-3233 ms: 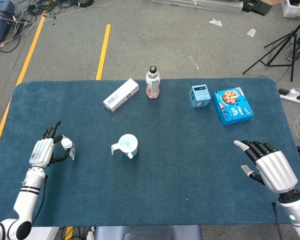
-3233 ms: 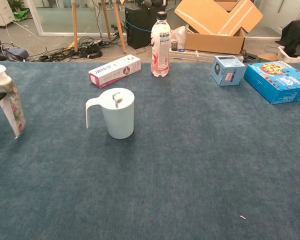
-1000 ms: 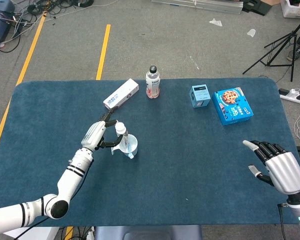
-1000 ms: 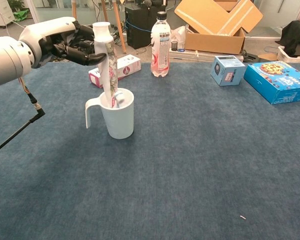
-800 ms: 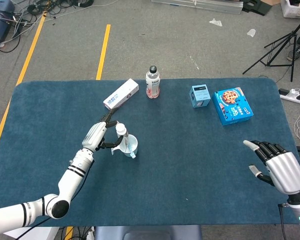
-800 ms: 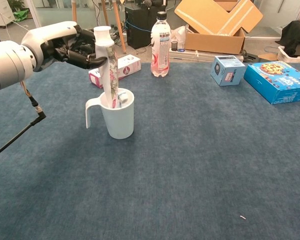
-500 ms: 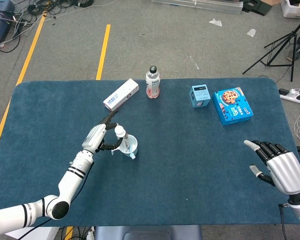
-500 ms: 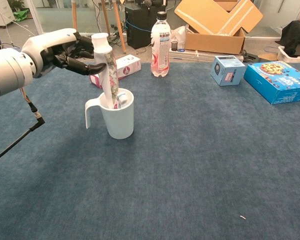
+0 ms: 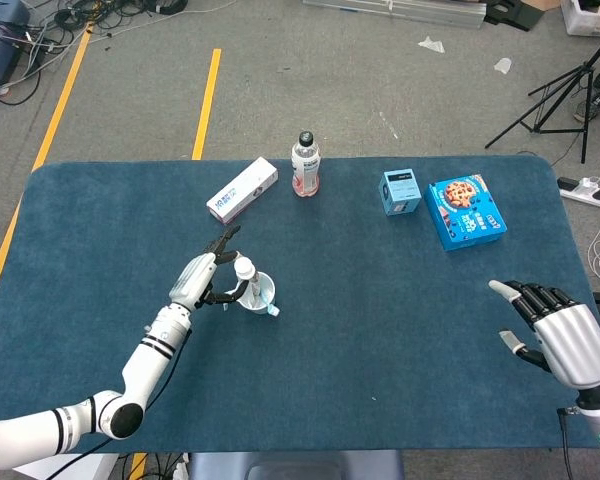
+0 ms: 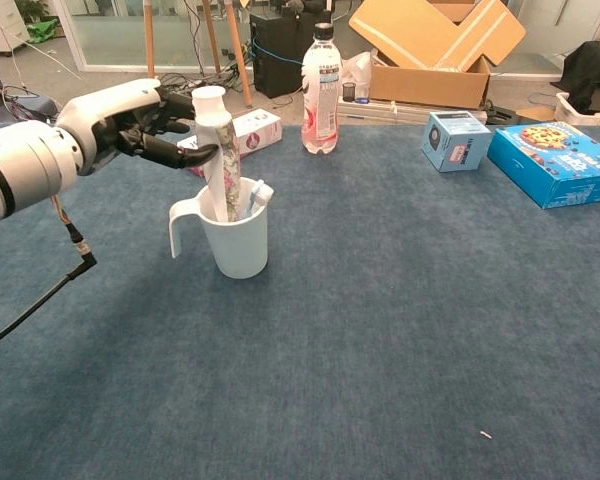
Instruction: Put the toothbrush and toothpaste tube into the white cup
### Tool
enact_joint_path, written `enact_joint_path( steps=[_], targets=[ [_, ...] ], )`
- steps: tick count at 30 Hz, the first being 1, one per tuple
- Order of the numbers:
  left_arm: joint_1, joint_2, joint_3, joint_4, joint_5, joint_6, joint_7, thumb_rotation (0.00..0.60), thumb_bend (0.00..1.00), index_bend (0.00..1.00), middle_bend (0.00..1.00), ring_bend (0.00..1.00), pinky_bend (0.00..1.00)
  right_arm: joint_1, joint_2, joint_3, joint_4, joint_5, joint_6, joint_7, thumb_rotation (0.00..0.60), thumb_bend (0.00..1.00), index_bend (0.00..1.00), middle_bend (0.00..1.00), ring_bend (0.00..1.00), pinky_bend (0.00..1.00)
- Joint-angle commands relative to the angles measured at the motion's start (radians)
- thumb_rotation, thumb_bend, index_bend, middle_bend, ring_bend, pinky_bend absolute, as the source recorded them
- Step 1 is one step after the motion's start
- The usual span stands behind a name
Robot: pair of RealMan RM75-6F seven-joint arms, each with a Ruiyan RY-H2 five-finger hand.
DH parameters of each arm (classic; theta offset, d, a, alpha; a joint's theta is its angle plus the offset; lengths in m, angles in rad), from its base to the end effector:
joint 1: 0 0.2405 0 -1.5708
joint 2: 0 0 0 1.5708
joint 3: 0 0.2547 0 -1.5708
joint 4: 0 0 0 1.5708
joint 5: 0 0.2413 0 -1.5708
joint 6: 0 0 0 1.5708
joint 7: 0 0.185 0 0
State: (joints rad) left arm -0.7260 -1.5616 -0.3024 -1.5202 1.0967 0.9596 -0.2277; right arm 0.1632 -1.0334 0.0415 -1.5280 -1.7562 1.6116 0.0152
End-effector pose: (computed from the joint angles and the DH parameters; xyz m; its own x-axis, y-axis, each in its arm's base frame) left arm -0.1039 0.4011 -0.0441 -0.2164 0.3690 0.9039 0.9387 -0.1757 0.2965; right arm -0.2792 -0.2398 0.1634 0.5079 0.1634 0.8458 -0.7854 -0.3155 0.5325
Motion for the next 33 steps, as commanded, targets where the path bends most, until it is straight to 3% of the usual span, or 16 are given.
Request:
enact_joint_path(
  steps=[1, 33],
  targets=[
    [0.0, -0.008, 0.003, 0.008, 0.005, -0.004, -0.006, 0.6, 0.5, 0.62, 0.0, 0.0, 0.0, -0.001, 0.0, 0.0, 0.002, 0.0, 0.001, 0.002, 0.6, 0.2, 0.25, 0.32, 0.34, 0.47],
    [-0.028, -0.075, 0.008, 0.107, -0.011, -0.079, -0.009, 0.6, 0.5, 0.5, 0.0, 0.0, 0.0, -0.006, -0.002, -0.001, 0.029, 0.003, 0.014, 0.037, 0.6, 0.2, 0.25, 0.32, 0.34, 0.47]
  ],
)
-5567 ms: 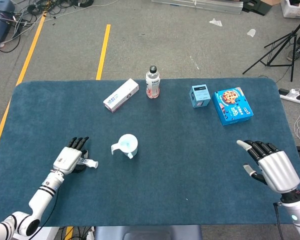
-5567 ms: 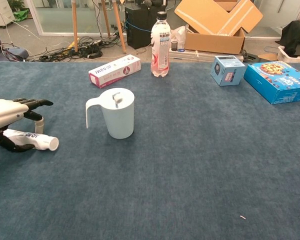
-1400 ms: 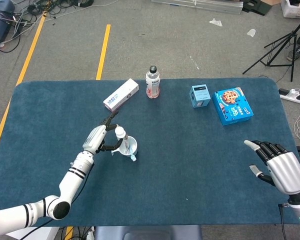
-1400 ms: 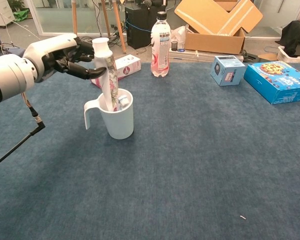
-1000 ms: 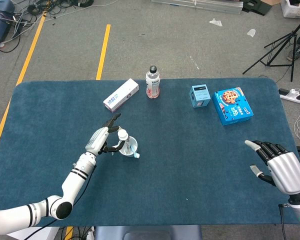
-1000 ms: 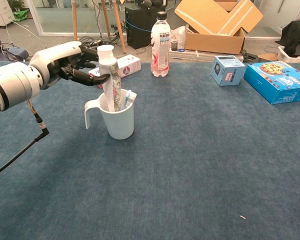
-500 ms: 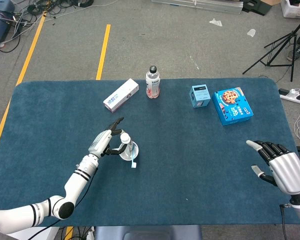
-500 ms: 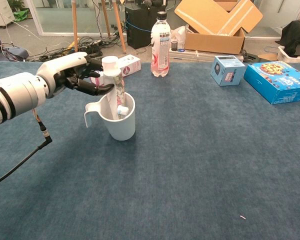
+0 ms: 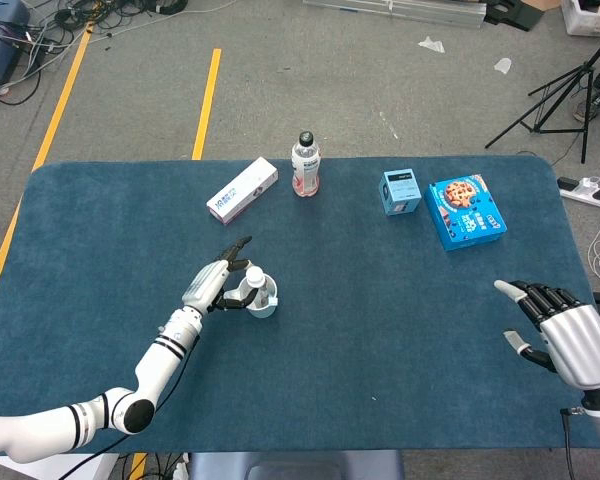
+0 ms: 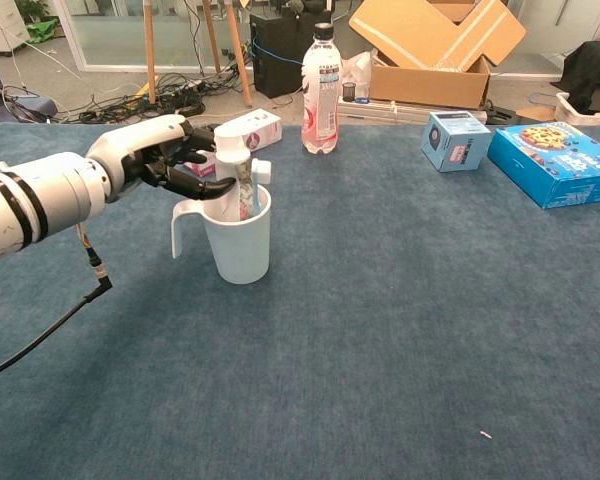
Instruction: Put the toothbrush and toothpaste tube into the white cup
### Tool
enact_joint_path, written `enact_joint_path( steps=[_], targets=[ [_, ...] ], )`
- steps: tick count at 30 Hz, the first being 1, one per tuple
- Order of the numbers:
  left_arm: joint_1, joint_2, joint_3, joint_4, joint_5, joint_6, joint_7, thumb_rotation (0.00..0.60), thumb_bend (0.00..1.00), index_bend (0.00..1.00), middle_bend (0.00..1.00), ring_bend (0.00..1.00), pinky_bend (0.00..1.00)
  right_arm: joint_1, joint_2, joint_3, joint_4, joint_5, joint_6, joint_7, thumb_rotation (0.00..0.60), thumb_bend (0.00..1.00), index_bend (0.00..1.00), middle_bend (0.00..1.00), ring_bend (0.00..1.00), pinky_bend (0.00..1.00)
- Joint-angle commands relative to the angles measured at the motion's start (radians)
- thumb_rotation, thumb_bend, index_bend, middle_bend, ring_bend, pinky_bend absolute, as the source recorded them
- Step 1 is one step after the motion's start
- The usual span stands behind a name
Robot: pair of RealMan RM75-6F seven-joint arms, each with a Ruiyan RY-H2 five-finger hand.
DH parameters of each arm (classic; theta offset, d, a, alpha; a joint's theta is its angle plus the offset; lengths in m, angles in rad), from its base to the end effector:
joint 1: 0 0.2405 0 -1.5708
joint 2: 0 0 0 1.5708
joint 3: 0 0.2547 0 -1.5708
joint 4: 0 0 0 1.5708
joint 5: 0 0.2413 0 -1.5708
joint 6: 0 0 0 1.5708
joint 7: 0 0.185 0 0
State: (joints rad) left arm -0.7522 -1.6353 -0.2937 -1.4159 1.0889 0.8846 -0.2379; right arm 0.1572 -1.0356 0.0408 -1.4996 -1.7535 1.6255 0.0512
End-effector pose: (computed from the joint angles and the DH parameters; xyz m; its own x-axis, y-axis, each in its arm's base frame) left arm -0.1089 0.4045 -0.0756 -0.1907 0.4258 0.8845 0.9497 -0.1478 0.2760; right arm -0.2855 -0.2386 0.1678 0.4978 0.1651 0.8515 -0.7929 -0.3113 0.5239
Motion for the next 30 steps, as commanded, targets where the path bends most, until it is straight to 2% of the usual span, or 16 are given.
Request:
enact_joint_path(
  steps=[1, 9, 18, 30],
  targets=[
    [-0.002, -0.002, -0.002, 0.005, -0.006, -0.006, 0.002, 0.6, 0.5, 0.5, 0.0, 0.0, 0.0, 0.0, 0.001, 0.0, 0.0, 0.0, 0.001, 0.001, 0.6, 0.2, 0.25, 0.32, 0.34, 0.47],
    [0.0, 0.001, 0.002, 0.01, -0.009, -0.018, 0.003, 0.6, 0.5, 0.47, 0.0, 0.0, 0.0, 0.001, 0.002, -0.001, 0.0, -0.004, 0.001, 0.002, 0.6, 0.2, 0.25, 0.32, 0.34, 0.47],
    [0.002, 0.017, -0.002, 0.006, -0.018, -0.042, -0.013, 0.6, 0.5, 0.27, 0.0, 0.0, 0.0, 0.0, 0.003, -0.001, -0.003, -0.008, 0.005, -0.001, 0.6, 0.2, 0.25, 0.32, 0.34, 0.47],
    [0.02, 0.046, -0.001, -0.02, -0.014, -0.024, -0.01, 0.6, 0.5, 0.26, 0.0, 0.0, 0.0, -0.003, 0.004, -0.002, -0.01, -0.01, 0.009, -0.008, 0.6, 0.2, 0.25, 0.32, 0.34, 0.47]
  ],
)
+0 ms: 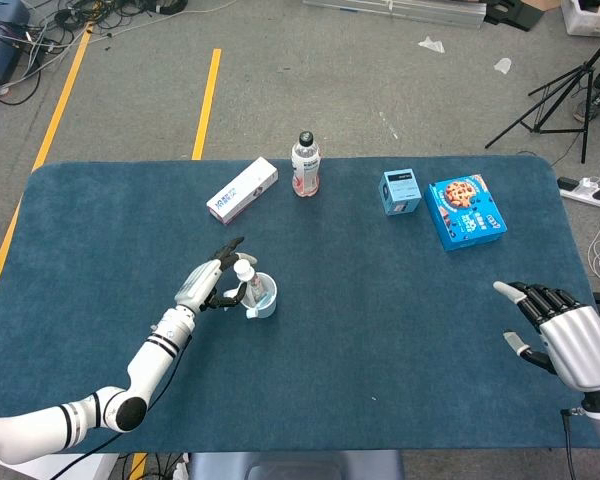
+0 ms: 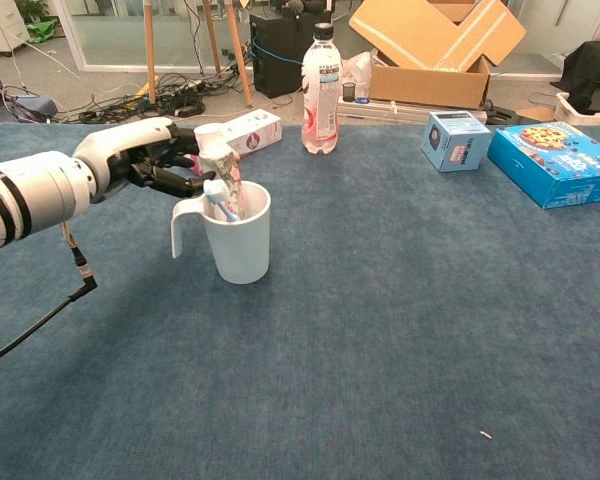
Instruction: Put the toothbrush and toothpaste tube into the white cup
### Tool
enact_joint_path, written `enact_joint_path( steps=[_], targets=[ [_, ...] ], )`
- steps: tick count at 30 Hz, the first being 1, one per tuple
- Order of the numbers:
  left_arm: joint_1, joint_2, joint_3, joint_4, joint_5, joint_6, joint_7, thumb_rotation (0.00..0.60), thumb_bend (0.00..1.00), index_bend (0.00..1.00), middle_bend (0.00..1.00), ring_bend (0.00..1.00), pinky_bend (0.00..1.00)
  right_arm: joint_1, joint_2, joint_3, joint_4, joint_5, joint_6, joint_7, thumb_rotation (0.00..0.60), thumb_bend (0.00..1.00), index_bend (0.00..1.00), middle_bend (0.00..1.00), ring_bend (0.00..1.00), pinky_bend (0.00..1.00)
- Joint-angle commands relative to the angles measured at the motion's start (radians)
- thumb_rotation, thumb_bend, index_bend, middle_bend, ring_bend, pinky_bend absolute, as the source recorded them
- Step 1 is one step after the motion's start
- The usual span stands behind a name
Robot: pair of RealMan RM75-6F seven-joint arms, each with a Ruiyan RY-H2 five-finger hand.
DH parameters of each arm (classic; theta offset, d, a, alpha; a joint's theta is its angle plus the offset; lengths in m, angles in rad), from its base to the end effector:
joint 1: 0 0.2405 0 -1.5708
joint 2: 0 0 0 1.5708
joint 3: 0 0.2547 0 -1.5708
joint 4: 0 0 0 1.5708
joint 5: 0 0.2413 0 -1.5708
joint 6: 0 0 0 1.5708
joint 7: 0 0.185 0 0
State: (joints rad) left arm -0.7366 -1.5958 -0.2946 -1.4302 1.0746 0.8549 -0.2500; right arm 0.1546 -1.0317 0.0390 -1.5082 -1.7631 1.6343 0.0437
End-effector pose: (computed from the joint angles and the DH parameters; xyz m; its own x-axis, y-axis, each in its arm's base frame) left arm -0.1223 0.4066 -0.0678 -0.1938 0.4337 0.8800 0.9563 -0.1168 0.2681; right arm -0.2827 -0.2365 0.1683 0.4971 0.1714 0.8506 -0.7892 -0.3181 0.5253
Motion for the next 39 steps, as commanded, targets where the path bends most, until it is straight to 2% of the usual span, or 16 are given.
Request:
enact_joint_path(
  steps=[1, 10, 18, 23, 28, 34, 39],
  targets=[
    [0.008, 0.012, 0.001, -0.011, 0.0, 0.01, 0.004, 0.6, 0.5, 0.25, 0.0, 0.0, 0.0, 0.0, 0.001, 0.0, -0.002, -0.001, 0.001, -0.002, 0.6, 0.2, 0.25, 0.32, 0.34, 0.47],
    [0.052, 0.097, 0.01, -0.079, -0.012, 0.045, 0.033, 0.6, 0.5, 0.22, 0.0, 0.0, 0.0, -0.003, 0.008, -0.001, -0.019, -0.01, 0.007, -0.02, 0.6, 0.2, 0.25, 0.32, 0.34, 0.47],
    [0.123, 0.237, 0.044, -0.188, 0.002, 0.104, 0.087, 0.6, 0.5, 0.21, 0.0, 0.0, 0.0, -0.001, 0.018, -0.005, -0.054, -0.022, -0.007, -0.07, 0.6, 0.2, 0.25, 0.32, 0.34, 0.47],
    [0.189, 0.319, 0.096, -0.224, 0.074, 0.212, 0.173, 0.6, 0.5, 0.21, 0.0, 0.0, 0.0, 0.0, 0.03, -0.007, -0.092, -0.022, -0.027, -0.13, 0.6, 0.2, 0.25, 0.32, 0.34, 0.47],
    [0.269, 0.407, 0.156, -0.245, 0.17, 0.304, 0.184, 0.6, 0.5, 0.21, 0.0, 0.0, 0.0, -0.002, 0.049, -0.014, -0.135, -0.006, -0.067, -0.207, 0.6, 0.2, 0.25, 0.32, 0.34, 0.47],
    [0.369, 0.45, 0.234, -0.168, 0.355, 0.498, 0.265, 0.6, 0.5, 0.22, 0.0, 0.0, 0.0, -0.018, 0.066, -0.019, -0.163, 0.048, -0.106, -0.283, 0.6, 0.2, 0.25, 0.3, 0.34, 0.47],
    [0.433, 0.478, 0.276, -0.135, 0.431, 0.589, 0.27, 0.6, 0.5, 0.23, 0.0, 0.0, 0.0, -0.032, 0.058, -0.021, -0.169, 0.07, -0.108, -0.302, 0.6, 0.2, 0.25, 0.3, 0.34, 0.47]
  ],
)
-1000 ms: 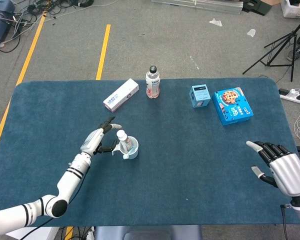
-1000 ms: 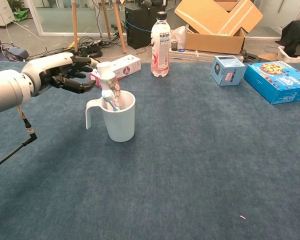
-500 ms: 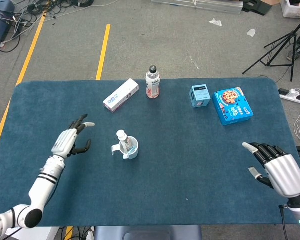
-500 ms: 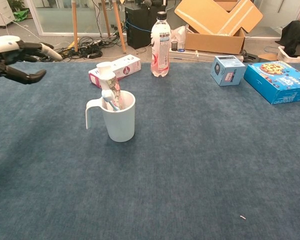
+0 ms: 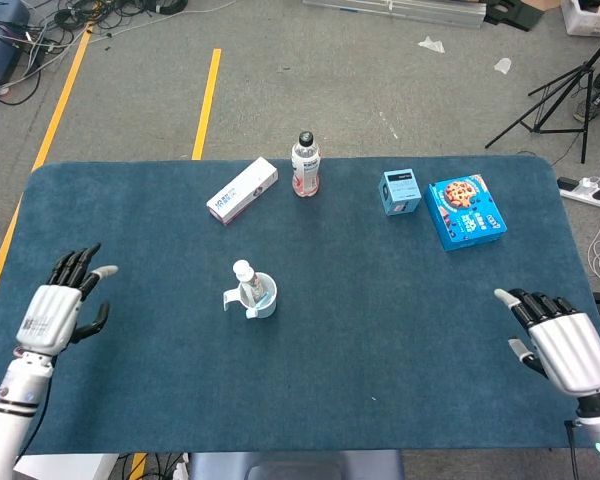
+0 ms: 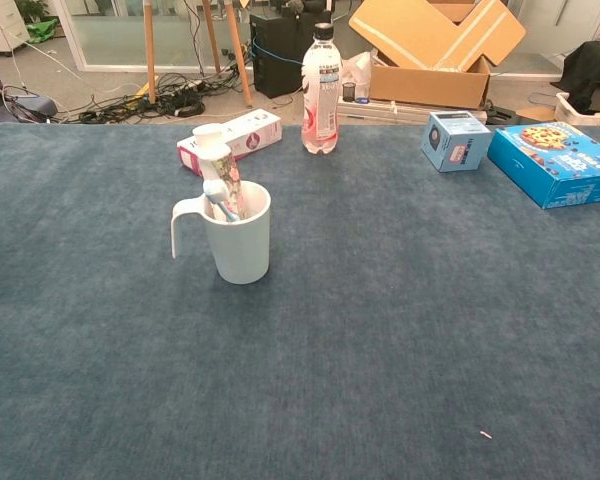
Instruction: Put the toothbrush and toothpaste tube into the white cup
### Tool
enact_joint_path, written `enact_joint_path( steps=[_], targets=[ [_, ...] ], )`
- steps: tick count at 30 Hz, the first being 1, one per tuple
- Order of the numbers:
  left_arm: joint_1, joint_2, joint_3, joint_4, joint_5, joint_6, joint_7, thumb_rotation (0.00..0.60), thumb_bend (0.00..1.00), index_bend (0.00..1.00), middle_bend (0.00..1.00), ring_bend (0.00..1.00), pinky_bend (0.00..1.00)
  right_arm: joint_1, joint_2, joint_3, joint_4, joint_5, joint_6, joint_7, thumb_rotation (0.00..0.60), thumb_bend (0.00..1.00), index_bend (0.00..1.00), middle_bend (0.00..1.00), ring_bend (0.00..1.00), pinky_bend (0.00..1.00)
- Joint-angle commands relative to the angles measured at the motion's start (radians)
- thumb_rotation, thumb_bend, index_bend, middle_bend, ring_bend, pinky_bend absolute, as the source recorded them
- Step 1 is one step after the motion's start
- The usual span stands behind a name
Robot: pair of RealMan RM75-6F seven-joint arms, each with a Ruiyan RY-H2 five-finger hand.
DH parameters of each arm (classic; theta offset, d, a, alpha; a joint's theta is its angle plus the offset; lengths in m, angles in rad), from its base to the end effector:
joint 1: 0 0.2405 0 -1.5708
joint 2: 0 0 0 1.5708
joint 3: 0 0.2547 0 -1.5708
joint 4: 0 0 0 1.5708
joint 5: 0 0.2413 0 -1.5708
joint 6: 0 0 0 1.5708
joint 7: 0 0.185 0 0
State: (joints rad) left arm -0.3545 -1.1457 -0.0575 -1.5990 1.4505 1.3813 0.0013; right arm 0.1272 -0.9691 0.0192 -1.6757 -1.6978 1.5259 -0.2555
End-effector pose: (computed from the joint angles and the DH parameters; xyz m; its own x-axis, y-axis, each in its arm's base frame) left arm -0.2644 0.3068 0.1091 0.3864 -0.0039 0.9223 0.9018 -0.2079 -0.3787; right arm -0.2800 -0.2254 0.1570 0.6794 0.0949 0.7276 -0.6983 -0.2213 0.6808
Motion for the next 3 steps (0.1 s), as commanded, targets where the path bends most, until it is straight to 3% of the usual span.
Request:
enact_joint_path(
  steps=[1, 3],
  targets=[
    [0.061, 0.031, 0.046, 0.04, 0.066, 0.074, 0.021, 0.6, 0.5, 0.23, 0.0, 0.0, 0.0, -0.007, -0.008, -0.002, -0.001, 0.007, 0.002, -0.002, 0.6, 0.2, 0.25, 0.3, 0.34, 0.47],
    [0.083, 0.042, 0.061, 0.048, 0.083, 0.094, 0.026, 0.6, 0.5, 0.23, 0.0, 0.0, 0.0, -0.012, -0.015, -0.003, 0.001, 0.011, 0.004, 0.003, 0.6, 0.2, 0.25, 0.3, 0.34, 0.47]
  ],
)
